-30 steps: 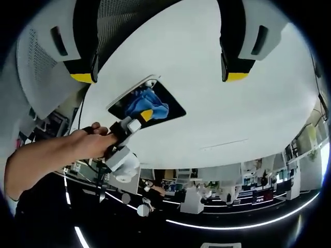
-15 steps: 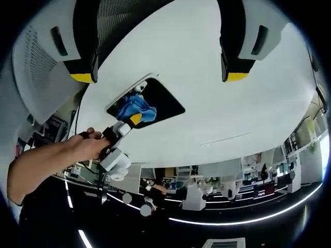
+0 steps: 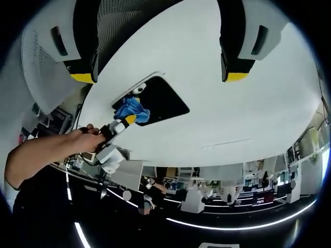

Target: Wipe the mirror surface with the cleaning cloth until all visible marks leave the cleaned area.

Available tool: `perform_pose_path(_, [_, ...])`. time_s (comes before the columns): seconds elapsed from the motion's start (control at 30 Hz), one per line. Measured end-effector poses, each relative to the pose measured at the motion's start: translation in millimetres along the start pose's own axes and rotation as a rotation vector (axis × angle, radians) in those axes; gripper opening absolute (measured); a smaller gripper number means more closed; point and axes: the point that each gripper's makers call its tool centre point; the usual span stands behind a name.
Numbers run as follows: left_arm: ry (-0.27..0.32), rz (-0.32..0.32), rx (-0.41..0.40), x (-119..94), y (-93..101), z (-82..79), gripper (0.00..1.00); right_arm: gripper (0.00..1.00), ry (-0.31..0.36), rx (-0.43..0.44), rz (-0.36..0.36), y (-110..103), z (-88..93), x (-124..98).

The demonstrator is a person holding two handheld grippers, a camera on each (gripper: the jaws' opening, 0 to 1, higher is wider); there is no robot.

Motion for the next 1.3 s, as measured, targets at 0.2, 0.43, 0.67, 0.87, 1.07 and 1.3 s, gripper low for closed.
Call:
perform_pose_path(0.2, [0.004, 0.003, -0.008, 0, 1.2, -2.6, 0.99, 0.0, 0.004, 0.0, 0.016, 11, 1.5, -5])
perform_pose_path(0.43, [0.03, -0.011, -0.026, 0, -4.7, -12.5, 0.99, 0.0, 0.0, -0.007, 0.026, 20, 0.7, -8])
perform_pose_path(0.67, [0.02, -0.041, 0.002, 2, -4.4, -7.7, 0.99, 0.0, -0.01, 0.002, 0.036, 24, 2.2, -10])
perform_pose_path(0.87, [-0.011, -0.047, 0.013, 3, -7.7, -1.1, 0.99, 0.0, -0.016, 0.013, 0.045, 29, 3.8, -13])
perform_pose_path(1.07, [-0.027, -0.033, -0.011, 3, -6.4, 1.8, 0.99, 0.0, -0.022, 0.018, 0.063, 40, 6.3, -19])
perform_pose_path(1.3, [-0.023, -0.032, -0.007, 4, -6.5, 0.4, 0.99, 0.0, -0.023, 0.019, 0.063, 39, 6.6, -17])
Point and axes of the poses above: the point that each gripper's makers call its tool centre point, and the gripper's own axes: x roughly forward along the fingers, y roughly to its right, z roughly out of its underside, and after that the axes turned 6 degrees about -z, right-handed
